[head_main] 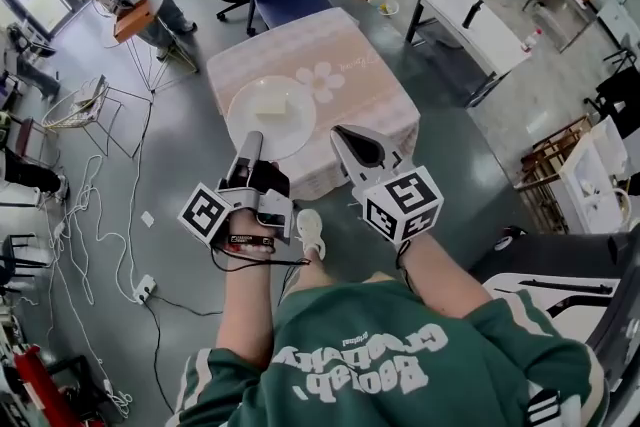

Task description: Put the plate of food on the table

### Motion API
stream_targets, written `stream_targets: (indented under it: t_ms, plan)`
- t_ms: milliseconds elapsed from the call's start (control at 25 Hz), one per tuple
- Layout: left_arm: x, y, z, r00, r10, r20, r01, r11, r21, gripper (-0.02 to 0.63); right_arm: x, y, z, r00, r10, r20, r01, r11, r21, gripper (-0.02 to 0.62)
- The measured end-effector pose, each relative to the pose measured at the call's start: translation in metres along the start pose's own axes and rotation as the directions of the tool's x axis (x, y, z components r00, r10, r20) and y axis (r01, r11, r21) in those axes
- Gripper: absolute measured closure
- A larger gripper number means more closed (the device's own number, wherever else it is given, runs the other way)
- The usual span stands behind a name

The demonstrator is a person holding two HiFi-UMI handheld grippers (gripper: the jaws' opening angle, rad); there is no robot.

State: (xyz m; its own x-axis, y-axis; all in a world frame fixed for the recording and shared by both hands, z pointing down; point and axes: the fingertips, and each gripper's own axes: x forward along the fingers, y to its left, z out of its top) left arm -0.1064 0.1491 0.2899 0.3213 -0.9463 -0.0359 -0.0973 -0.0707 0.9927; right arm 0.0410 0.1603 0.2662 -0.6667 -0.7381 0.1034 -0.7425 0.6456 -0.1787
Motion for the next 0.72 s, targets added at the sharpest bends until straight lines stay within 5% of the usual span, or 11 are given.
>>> stream_targets:
  t_ms: [720]
  plan:
    - [0.126, 0.017, 0.071, 0.997, 0.030, -0.072, -0.030, 1.000, -0.008, 0.572, 0.114, -0.060, 0.020, 0.997, -0.076, 0.002, 0.076, 0.997, 0.023, 0.580]
